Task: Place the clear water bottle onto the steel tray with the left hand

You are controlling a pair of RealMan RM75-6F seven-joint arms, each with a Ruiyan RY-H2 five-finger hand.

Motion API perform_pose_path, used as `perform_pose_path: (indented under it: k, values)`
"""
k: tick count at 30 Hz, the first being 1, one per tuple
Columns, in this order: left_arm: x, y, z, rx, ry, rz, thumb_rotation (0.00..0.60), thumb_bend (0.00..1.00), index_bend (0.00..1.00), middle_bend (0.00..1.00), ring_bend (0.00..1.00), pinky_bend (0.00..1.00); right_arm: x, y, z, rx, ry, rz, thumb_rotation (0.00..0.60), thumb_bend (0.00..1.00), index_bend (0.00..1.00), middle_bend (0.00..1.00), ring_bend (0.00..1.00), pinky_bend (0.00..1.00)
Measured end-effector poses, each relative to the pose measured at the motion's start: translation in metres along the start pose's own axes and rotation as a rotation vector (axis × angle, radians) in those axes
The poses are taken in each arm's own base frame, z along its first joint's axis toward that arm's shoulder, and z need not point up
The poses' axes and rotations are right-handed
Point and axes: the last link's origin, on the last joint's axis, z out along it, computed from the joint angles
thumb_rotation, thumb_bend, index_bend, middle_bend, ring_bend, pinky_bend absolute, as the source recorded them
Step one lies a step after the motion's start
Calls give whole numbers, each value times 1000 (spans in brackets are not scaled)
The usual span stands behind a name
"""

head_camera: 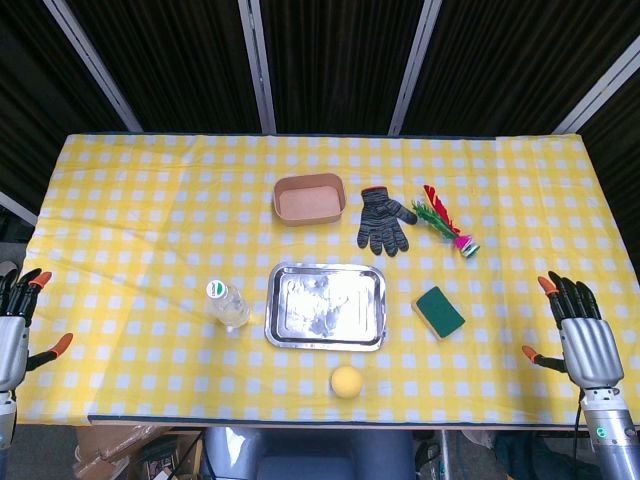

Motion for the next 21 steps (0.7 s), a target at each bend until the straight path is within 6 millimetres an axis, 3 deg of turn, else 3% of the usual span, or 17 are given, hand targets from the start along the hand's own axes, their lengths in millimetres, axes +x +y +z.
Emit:
perform_pose_path:
  k: [21]
  values:
    - [-2,4,-2,-3,-16,-16,600,218,117,85,0,0,1,-2,-4,3,3,-29,600,50,54,0,0,0]
